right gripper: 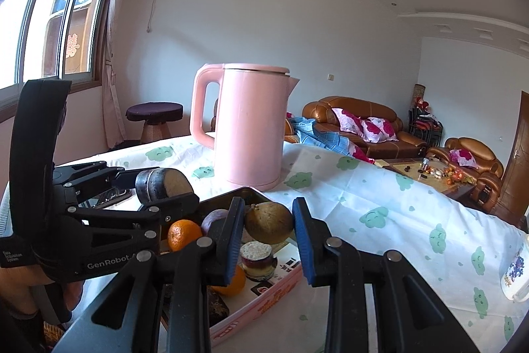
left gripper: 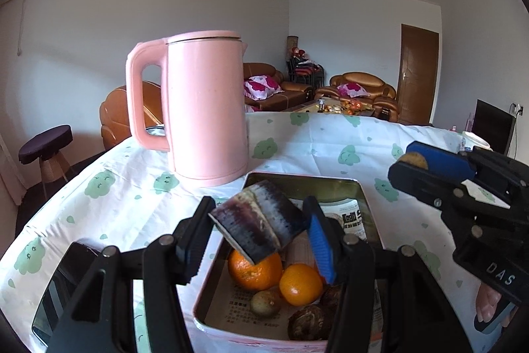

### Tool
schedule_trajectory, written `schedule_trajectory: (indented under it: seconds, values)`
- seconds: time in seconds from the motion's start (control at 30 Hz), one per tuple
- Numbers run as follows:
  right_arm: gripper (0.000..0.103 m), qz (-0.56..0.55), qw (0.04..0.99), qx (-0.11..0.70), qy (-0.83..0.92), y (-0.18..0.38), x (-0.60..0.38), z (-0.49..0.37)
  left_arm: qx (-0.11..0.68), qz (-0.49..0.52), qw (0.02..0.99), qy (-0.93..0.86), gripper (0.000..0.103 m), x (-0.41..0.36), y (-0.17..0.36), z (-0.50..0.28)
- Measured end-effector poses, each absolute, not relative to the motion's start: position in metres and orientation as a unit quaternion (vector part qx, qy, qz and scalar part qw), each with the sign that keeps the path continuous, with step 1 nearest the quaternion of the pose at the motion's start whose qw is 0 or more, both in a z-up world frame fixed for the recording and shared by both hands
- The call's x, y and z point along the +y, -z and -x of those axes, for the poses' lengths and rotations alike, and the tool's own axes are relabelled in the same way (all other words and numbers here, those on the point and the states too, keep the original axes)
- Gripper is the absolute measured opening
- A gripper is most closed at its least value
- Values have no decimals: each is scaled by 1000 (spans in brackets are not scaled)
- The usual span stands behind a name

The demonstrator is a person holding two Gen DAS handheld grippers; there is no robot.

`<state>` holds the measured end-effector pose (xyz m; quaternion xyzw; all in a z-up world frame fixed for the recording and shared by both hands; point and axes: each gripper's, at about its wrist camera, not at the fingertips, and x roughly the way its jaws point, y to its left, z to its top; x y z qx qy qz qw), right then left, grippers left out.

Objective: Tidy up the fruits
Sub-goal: 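Lower the yellow fruit and striped cylinder into the tin and open both grippers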

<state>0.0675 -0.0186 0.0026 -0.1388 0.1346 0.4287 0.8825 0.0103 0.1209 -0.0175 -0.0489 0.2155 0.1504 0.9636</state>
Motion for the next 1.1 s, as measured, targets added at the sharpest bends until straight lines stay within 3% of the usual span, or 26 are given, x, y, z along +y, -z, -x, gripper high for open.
schedule_trajectory:
  seconds: [1.1]
  values:
    - [32,165,849,218,-453,38,14,-73,266,49,952,-143,57,131,38,-21]
